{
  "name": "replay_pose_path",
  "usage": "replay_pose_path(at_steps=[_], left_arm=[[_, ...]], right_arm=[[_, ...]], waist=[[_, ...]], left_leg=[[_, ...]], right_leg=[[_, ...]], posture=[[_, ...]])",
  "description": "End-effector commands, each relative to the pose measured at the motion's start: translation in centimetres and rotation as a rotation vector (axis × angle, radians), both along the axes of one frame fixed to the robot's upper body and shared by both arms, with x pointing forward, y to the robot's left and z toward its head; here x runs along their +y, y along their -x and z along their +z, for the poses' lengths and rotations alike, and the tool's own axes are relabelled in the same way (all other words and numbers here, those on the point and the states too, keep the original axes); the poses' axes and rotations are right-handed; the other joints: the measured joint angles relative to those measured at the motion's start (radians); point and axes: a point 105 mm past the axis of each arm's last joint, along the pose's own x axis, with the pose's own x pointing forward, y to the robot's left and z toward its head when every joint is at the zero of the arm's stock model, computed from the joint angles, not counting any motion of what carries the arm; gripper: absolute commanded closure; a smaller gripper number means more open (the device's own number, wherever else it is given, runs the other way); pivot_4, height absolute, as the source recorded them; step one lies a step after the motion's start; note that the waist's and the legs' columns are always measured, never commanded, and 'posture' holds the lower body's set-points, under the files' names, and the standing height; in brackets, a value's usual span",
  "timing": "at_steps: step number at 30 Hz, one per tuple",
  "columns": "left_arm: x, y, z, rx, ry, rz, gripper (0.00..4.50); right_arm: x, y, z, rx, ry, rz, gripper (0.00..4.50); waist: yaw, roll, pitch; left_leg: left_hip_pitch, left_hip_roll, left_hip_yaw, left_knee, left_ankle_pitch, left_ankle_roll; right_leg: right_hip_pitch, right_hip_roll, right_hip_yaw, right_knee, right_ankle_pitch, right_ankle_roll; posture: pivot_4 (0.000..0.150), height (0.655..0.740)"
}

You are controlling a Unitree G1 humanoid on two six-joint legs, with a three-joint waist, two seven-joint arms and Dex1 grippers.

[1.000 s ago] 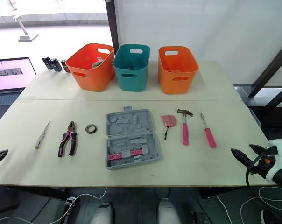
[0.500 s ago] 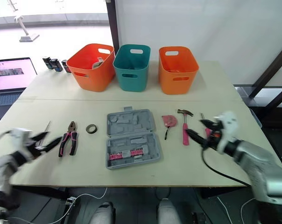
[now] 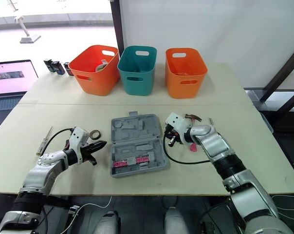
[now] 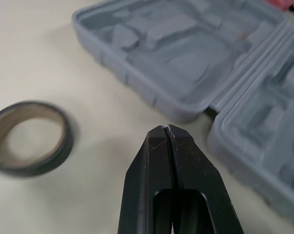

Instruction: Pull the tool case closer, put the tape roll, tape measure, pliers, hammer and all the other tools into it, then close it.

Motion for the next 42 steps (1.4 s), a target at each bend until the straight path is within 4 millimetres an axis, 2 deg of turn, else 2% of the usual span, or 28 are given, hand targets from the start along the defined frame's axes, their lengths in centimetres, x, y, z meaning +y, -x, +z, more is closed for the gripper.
replay_pose_path(at_steps=[1,7,10,12,18,22,28,39,42], left_arm=[[-0.1,0.0,0.5,-0.017,-0.067,-0.026,4.50],[-2.0,-0.4,-0.1,0.003,-0.161,-0.096,4.50],[-2.6,-0.4,-0.3,0.004,-0.183,-0.128,4.50],[-3.2,-0.4,-0.5,0.004,-0.199,-0.160,4.50],[-4.2,-0.8,-0.9,0.001,-0.228,-0.205,4.50],[-4.4,-0.7,-1.3,0.009,-0.283,-0.270,4.50],[-4.4,0.2,-1.4,0.030,-0.277,-0.332,4.50],[-4.3,4.5,-2.3,0.107,-0.249,-0.399,4.50],[-3.8,5.6,-2.7,0.130,-0.253,-0.390,4.50]], right_arm=[[0.6,-0.5,0.2,-0.015,0.038,0.055,4.44],[0.7,-1.1,-1.7,0.011,0.140,0.083,4.44],[0.8,-1.3,-1.9,0.011,0.158,0.094,4.44],[1.6,-1.3,-1.9,0.011,0.154,0.123,4.44],[3.8,0.4,-2.3,0.052,0.160,0.251,4.44],[4.0,1.8,-2.8,0.094,0.175,0.272,4.44],[3.6,3.6,-2.9,0.122,0.162,0.237,4.44],[2.8,9.9,-4.5,0.221,0.124,0.173,4.44],[2.7,11.6,-4.8,0.248,0.104,0.145,4.44]], waist=[[0.003,0.000,0.000],[0.000,0.000,0.000],[-0.002,0.000,0.000],[-0.003,0.000,0.000],[-0.001,0.000,0.000],[0.002,0.001,-0.001],[0.001,0.003,-0.002],[0.003,0.003,-0.002],[0.002,0.002,-0.003]], left_leg=[[0.000,0.000,0.000,0.000,0.000,0.000],[0.000,0.000,0.000,0.000,0.000,0.000],[0.000,0.000,0.000,0.001,0.001,0.000],[0.001,0.000,0.000,0.000,0.001,0.000],[0.001,0.000,0.000,0.000,0.001,0.000],[0.001,0.000,0.000,0.000,0.001,0.000],[0.001,0.000,0.000,0.000,0.001,0.000],[0.001,0.000,0.000,0.000,0.000,0.001],[0.001,0.000,0.000,0.000,-0.001,0.002]], right_leg=[[0.000,0.000,0.000,0.000,0.000,0.000],[0.000,0.000,0.000,0.000,0.000,0.000],[0.001,0.000,0.000,0.001,0.000,0.000],[0.001,0.000,0.000,0.001,0.000,0.000],[0.001,0.000,0.000,0.001,0.000,0.000],[0.002,0.000,-0.001,0.001,0.000,0.000],[0.002,0.000,-0.001,0.001,0.000,0.001],[0.002,0.000,-0.001,0.000,-0.002,0.002],[0.002,0.000,-0.001,0.000,-0.004,-0.001]], posture=[[0.150,0.7400],[0.150,0.7400],[0.150,0.7400],[0.150,0.7400],[0.150,0.7400],[0.150,0.7400],[0.150,0.7400],[0.150,0.7400],[0.150,0.7400]])
